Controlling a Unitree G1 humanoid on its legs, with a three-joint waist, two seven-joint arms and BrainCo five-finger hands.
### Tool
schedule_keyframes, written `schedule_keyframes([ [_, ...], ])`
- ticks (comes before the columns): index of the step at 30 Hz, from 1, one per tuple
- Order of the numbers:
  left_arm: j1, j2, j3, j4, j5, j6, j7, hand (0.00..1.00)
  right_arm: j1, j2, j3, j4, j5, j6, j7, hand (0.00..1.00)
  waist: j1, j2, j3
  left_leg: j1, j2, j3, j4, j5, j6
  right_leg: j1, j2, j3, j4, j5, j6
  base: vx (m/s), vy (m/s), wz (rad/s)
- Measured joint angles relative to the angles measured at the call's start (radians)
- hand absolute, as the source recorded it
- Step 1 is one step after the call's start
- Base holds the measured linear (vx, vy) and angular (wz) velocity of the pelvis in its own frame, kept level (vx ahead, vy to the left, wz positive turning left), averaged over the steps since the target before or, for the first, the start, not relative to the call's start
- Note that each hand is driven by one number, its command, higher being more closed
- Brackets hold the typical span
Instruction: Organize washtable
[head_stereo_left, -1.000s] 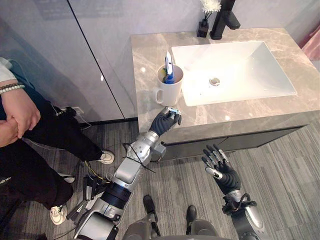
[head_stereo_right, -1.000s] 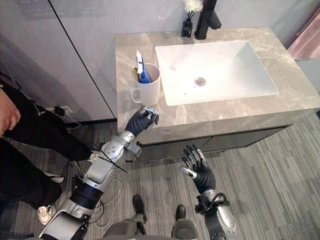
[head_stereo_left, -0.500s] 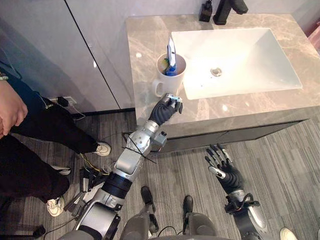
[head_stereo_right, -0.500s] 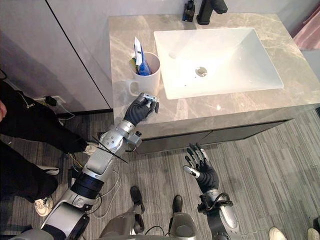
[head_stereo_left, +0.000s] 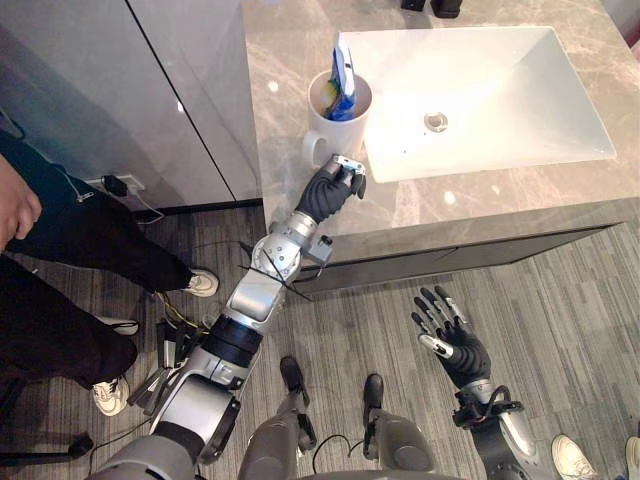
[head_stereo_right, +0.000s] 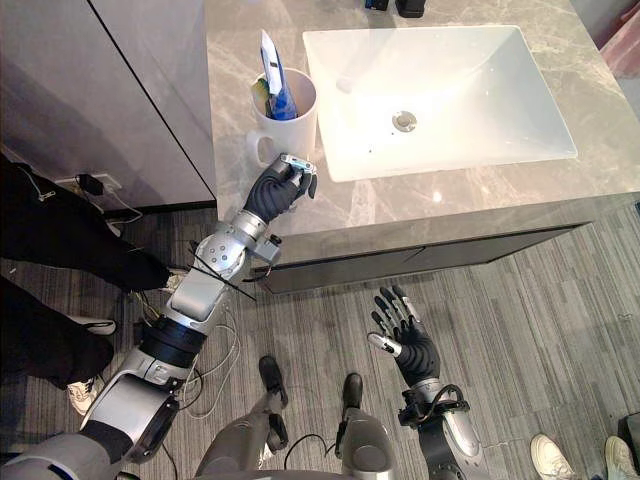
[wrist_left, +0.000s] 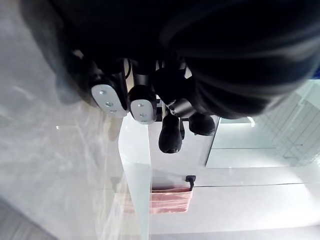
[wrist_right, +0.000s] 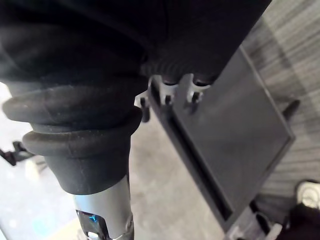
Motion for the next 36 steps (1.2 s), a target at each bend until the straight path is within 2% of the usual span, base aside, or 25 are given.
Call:
schedule_keyframes([
  [6, -0.152, 0.100, 0.052, 0.103, 0.002, 0.011, 0.006, 1.00, -0.001, -0.001, -0.015, 0.000, -0.001, -0.001, 0.002, 0.00, 0.008, -0.001, 0.028, -0.034, 0.011, 0.004, 0.000, 0.018, -0.010, -0.036, 0.013, -0.004, -0.003, 0.001, -0.012, -0.03, -0.014, -0.02],
  [8, -0.253, 0.229, 0.064, 0.186, 0.009, 0.014, 0.020, 1.00, 0.003, -0.009, -0.020, 0.000, -0.002, -0.001, 0.005, 0.00, -0.001, -0.016, 0.039, -0.047, 0.023, 0.006, 0.000, 0.030, -0.011, -0.040, 0.017, 0.005, -0.026, 0.010, -0.025, 0.02, -0.006, -0.07],
  [11, -0.360, 0.332, 0.055, 0.266, 0.010, 0.020, 0.038, 1.00, 0.003, -0.016, -0.016, 0.000, -0.003, -0.002, 0.009, 0.00, -0.003, -0.028, 0.045, -0.064, 0.022, 0.006, 0.001, 0.040, -0.004, -0.051, 0.021, 0.013, -0.044, 0.035, -0.009, 0.07, 0.010, -0.06],
  [15, -0.442, 0.413, 0.019, 0.330, 0.011, 0.033, 0.039, 1.00, 0.008, -0.021, -0.011, 0.000, -0.002, -0.006, 0.027, 0.00, -0.009, -0.034, 0.046, -0.065, 0.023, 0.000, 0.007, 0.044, 0.000, -0.045, 0.024, 0.014, -0.058, 0.049, -0.018, 0.11, 0.018, 0.01],
  [17, -0.453, 0.420, 0.016, 0.340, 0.010, 0.033, 0.039, 1.00, 0.009, -0.024, -0.010, 0.000, -0.002, -0.008, 0.029, 0.00, -0.011, -0.034, 0.046, -0.065, 0.024, -0.004, 0.007, 0.044, 0.000, -0.044, 0.025, 0.014, -0.058, 0.053, -0.018, 0.12, 0.048, 0.04],
  [18, -0.487, 0.423, -0.005, 0.357, 0.007, 0.033, 0.040, 1.00, 0.010, -0.042, 0.007, -0.001, -0.002, -0.012, 0.039, 0.00, -0.019, -0.039, 0.048, -0.071, 0.028, -0.014, 0.007, 0.044, -0.001, -0.049, 0.028, 0.015, -0.061, 0.077, -0.029, 0.11, 0.091, 0.05],
  [21, -0.493, 0.430, -0.005, 0.362, 0.006, 0.033, 0.041, 1.00, 0.010, -0.042, 0.012, -0.001, -0.002, -0.012, 0.040, 0.00, -0.033, -0.043, 0.050, -0.077, 0.027, -0.024, 0.007, 0.043, 0.000, -0.052, 0.026, 0.014, -0.061, 0.080, -0.029, 0.03, 0.064, 0.03],
  [23, -0.493, 0.432, -0.003, 0.362, 0.005, 0.032, 0.048, 1.00, 0.010, -0.042, 0.015, -0.001, -0.001, -0.013, 0.040, 0.00, -0.033, -0.054, 0.054, -0.081, 0.027, -0.027, 0.006, 0.042, -0.001, -0.057, 0.026, 0.016, -0.061, 0.080, -0.029, -0.02, 0.036, -0.03],
  [27, -0.475, 0.428, 0.018, 0.342, -0.002, 0.033, 0.058, 1.00, 0.010, -0.042, 0.031, -0.001, -0.001, -0.014, 0.040, 0.00, -0.033, -0.056, 0.053, -0.092, 0.027, -0.025, 0.001, 0.037, -0.005, -0.066, 0.026, 0.016, -0.067, 0.080, -0.029, -0.01, 0.014, -0.01],
  [33, -0.356, 0.390, 0.076, 0.246, -0.002, 0.030, 0.058, 1.00, 0.009, -0.043, 0.042, 0.005, -0.001, -0.014, 0.038, 0.00, -0.032, -0.055, 0.052, -0.077, 0.027, -0.023, 0.000, 0.042, -0.011, -0.048, 0.025, 0.013, -0.074, 0.077, -0.026, 0.00, 0.008, -0.01],
  [36, -0.257, 0.360, 0.085, 0.146, -0.002, 0.031, 0.057, 1.00, 0.009, -0.035, 0.051, 0.011, -0.003, -0.012, 0.037, 0.00, -0.028, -0.051, 0.049, -0.058, 0.021, -0.026, 0.000, 0.046, -0.006, -0.026, 0.027, -0.005, -0.073, 0.069, -0.022, 0.02, 0.006, 0.04],
])
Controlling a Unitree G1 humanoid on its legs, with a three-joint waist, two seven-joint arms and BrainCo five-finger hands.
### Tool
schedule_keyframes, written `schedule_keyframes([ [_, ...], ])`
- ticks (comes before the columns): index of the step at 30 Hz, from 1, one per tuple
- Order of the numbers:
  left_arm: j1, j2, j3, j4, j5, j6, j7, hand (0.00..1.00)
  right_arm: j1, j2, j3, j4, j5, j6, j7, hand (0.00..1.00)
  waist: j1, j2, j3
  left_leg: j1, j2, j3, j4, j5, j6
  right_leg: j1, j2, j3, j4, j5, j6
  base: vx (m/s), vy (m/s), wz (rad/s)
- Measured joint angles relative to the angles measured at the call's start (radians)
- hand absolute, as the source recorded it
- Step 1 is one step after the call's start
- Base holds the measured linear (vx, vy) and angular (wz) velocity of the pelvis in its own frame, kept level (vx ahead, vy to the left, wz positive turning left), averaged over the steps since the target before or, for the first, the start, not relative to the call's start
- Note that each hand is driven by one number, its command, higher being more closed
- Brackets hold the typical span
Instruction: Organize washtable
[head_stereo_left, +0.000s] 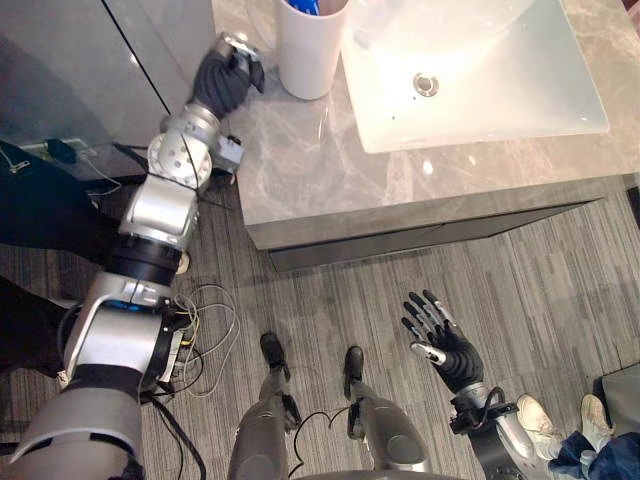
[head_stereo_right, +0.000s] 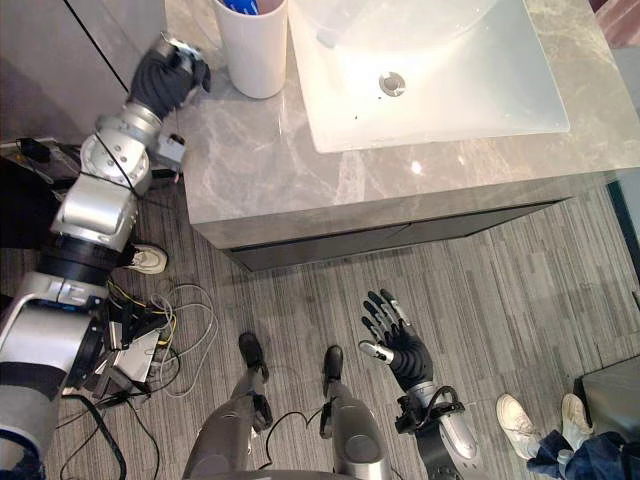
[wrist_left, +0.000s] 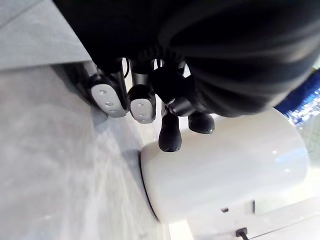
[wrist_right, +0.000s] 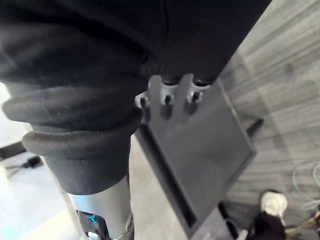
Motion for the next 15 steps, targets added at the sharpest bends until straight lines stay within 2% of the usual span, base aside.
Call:
schedule_keyframes([
  [4, 0.158, -0.102, 0.009, -0.131, 0.000, -0.001, -0.004, 1.00, 0.001, 0.002, -0.005, 0.001, -0.002, 0.000, -0.001, 0.00, 0.016, 0.023, -0.027, 0.011, -0.012, -0.021, 0.000, 0.000, 0.000, 0.020, -0.007, -0.019, 0.004, -0.016, 0.009, 0.05, 0.030, 0.19],
  [7, 0.235, -0.162, -0.007, -0.167, 0.000, -0.001, -0.044, 1.00, -0.006, 0.005, -0.004, 0.026, -0.009, 0.002, -0.001, 0.00, 0.033, 0.059, -0.056, 0.012, -0.015, -0.035, 0.000, 0.004, 0.004, 0.032, -0.009, -0.045, 0.007, -0.023, 0.007, 0.04, 0.027, 0.21],
  [8, 0.254, -0.170, -0.015, -0.170, 0.000, 0.001, -0.047, 1.00, -0.008, 0.006, -0.004, 0.031, -0.021, 0.004, -0.006, 0.00, 0.048, 0.071, -0.064, 0.019, -0.015, -0.036, 0.000, 0.005, 0.004, 0.037, -0.009, -0.046, 0.012, -0.026, 0.006, 0.03, 0.028, 0.06],
  [15, 0.302, -0.185, -0.048, -0.170, 0.000, 0.007, -0.068, 1.00, -0.009, 0.008, -0.003, 0.031, -0.028, 0.005, -0.016, 0.00, 0.047, 0.087, -0.081, 0.042, -0.015, -0.050, -0.001, 0.004, -0.003, 0.054, -0.010, -0.058, 0.039, -0.056, 0.005, 0.00, 0.014, 0.05],
])
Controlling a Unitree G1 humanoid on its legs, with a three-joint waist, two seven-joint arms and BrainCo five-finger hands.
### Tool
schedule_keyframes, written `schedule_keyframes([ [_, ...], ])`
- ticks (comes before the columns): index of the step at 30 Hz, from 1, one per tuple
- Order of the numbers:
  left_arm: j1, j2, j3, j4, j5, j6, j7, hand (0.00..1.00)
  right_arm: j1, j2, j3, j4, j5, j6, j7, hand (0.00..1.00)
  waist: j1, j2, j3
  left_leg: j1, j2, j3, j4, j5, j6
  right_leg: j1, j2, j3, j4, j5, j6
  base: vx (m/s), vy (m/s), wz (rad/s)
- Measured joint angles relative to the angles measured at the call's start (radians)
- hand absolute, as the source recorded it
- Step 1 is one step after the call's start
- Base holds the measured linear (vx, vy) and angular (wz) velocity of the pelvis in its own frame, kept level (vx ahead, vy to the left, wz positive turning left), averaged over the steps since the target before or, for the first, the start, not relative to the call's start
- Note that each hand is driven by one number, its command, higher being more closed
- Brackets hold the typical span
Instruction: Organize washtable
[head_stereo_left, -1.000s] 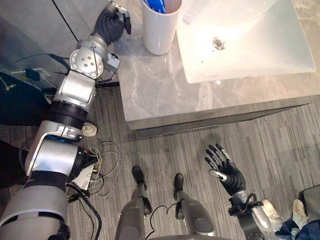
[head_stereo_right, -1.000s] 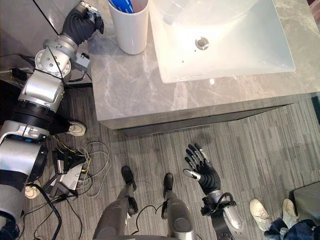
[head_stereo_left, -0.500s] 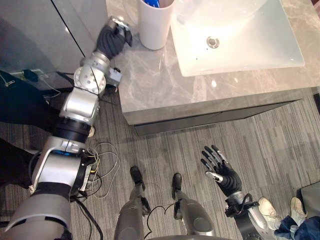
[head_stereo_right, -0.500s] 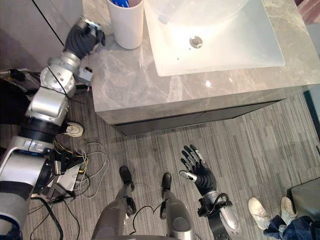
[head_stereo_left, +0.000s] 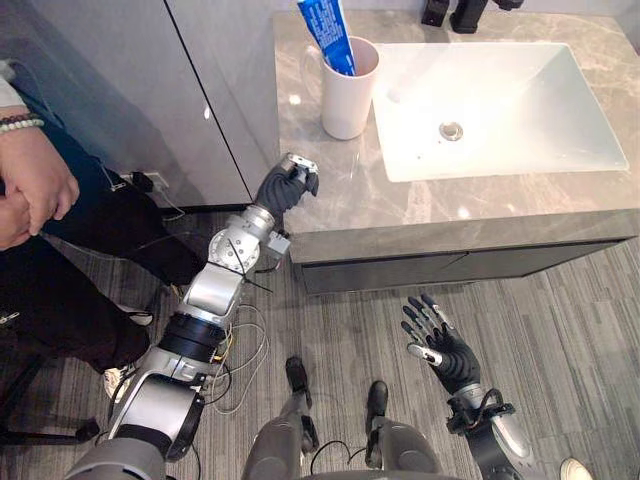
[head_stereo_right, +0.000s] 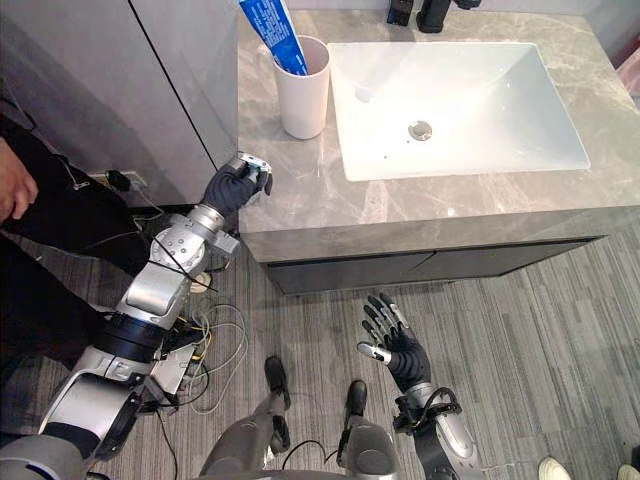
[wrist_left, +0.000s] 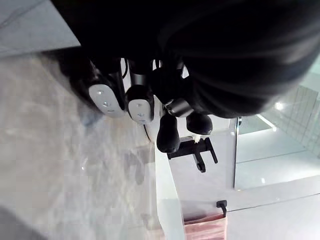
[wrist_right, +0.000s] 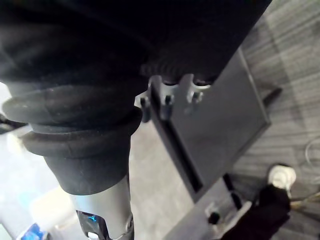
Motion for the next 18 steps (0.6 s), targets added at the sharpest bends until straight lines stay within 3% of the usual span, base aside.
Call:
schedule_keyframes([
  [18, -0.061, -0.053, -0.010, 0.091, 0.010, -0.010, 0.030, 1.00, 0.000, 0.021, -0.001, 0.000, -0.004, -0.001, -0.006, 0.00, -0.003, -0.003, -0.023, -0.016, 0.012, 0.015, 0.000, 0.006, 0.001, -0.029, 0.005, 0.028, -0.001, 0.004, 0.007, 0.03, 0.008, -0.04],
])
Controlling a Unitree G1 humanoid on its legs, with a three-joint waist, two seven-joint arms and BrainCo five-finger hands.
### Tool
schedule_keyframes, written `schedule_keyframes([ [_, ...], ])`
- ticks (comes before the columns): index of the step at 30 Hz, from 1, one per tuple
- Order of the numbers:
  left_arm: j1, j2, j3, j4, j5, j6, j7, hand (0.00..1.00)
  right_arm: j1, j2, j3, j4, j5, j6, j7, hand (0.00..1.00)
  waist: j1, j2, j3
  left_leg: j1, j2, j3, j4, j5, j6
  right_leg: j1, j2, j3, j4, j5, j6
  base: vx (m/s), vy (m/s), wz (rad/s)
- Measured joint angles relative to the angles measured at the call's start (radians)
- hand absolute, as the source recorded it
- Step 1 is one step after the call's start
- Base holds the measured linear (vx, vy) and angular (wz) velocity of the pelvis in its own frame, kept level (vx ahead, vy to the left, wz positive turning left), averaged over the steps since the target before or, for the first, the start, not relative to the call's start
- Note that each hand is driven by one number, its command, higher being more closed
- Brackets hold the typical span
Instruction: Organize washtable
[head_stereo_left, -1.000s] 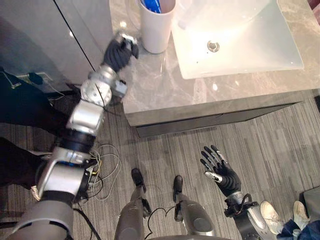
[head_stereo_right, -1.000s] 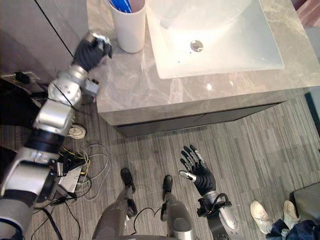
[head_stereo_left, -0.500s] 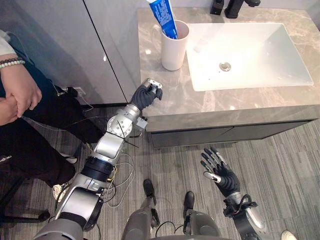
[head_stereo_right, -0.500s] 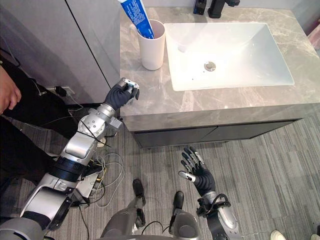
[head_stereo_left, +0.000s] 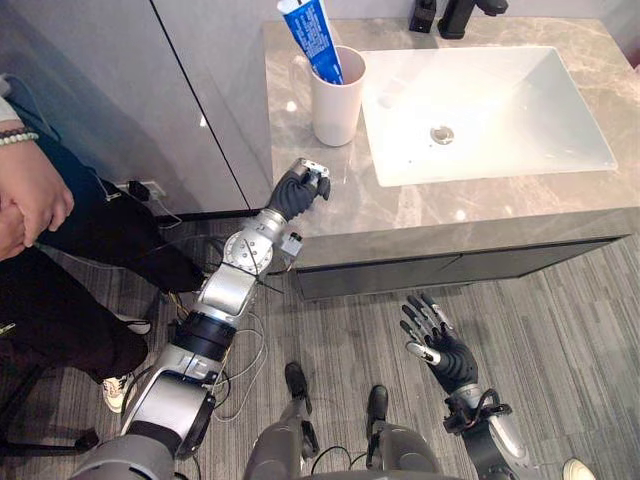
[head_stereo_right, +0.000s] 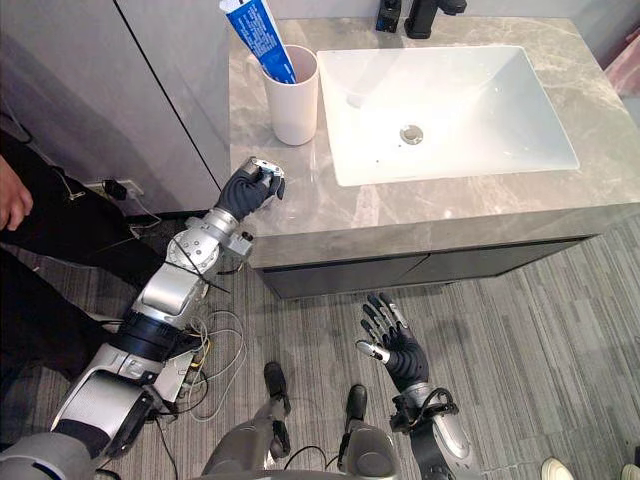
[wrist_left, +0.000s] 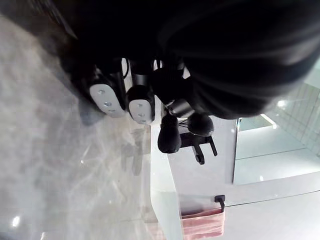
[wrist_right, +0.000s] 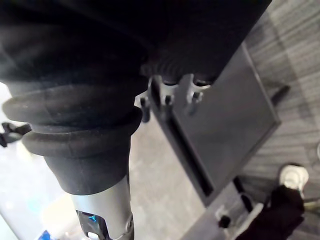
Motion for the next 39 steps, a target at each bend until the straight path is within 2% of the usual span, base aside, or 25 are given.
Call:
schedule_keyframes([
  [3, -0.076, 0.010, 0.001, 0.069, -0.001, -0.008, 0.006, 1.00, -0.001, -0.015, 0.001, 0.000, -0.001, 0.000, -0.009, 0.00, 0.001, -0.013, 0.000, -0.023, 0.005, 0.009, 0.000, 0.000, -0.001, -0.027, 0.000, 0.013, -0.001, 0.005, -0.001, -0.01, 0.028, -0.13],
  [8, -0.191, 0.055, 0.003, 0.173, -0.010, -0.020, 0.023, 1.00, -0.001, -0.017, 0.000, 0.001, -0.001, -0.001, -0.017, 0.00, -0.007, -0.062, 0.002, -0.039, 0.009, 0.030, 0.000, 0.001, 0.000, -0.054, 0.001, 0.036, -0.004, 0.017, 0.003, 0.02, 0.027, -0.12],
  [15, -0.304, 0.117, 0.003, 0.233, -0.009, -0.015, 0.045, 1.00, -0.001, -0.029, 0.005, 0.001, -0.001, -0.003, -0.017, 0.00, -0.026, -0.093, 0.015, -0.068, 0.007, 0.039, 0.000, 0.004, 0.005, -0.079, 0.000, 0.047, -0.022, 0.036, 0.003, 0.03, 0.029, -0.05],
  [29, -0.398, 0.171, 0.004, 0.256, -0.031, -0.012, 0.082, 1.00, -0.002, -0.031, 0.022, 0.001, -0.004, -0.014, -0.017, 0.00, -0.050, -0.120, 0.039, -0.093, 0.004, 0.040, 0.000, 0.004, 0.005, -0.102, 0.001, 0.050, -0.027, 0.039, 0.001, 0.02, 0.022, 0.00],
  [39, -0.379, 0.173, 0.000, 0.240, -0.022, 0.006, 0.049, 1.00, -0.002, -0.031, 0.023, 0.007, -0.005, -0.013, -0.014, 0.00, -0.050, -0.117, 0.041, -0.075, -0.002, 0.030, 0.001, 0.004, 0.005, -0.075, 0.001, 0.043, -0.035, 0.038, 0.001, 0.02, 0.021, 0.02],
])
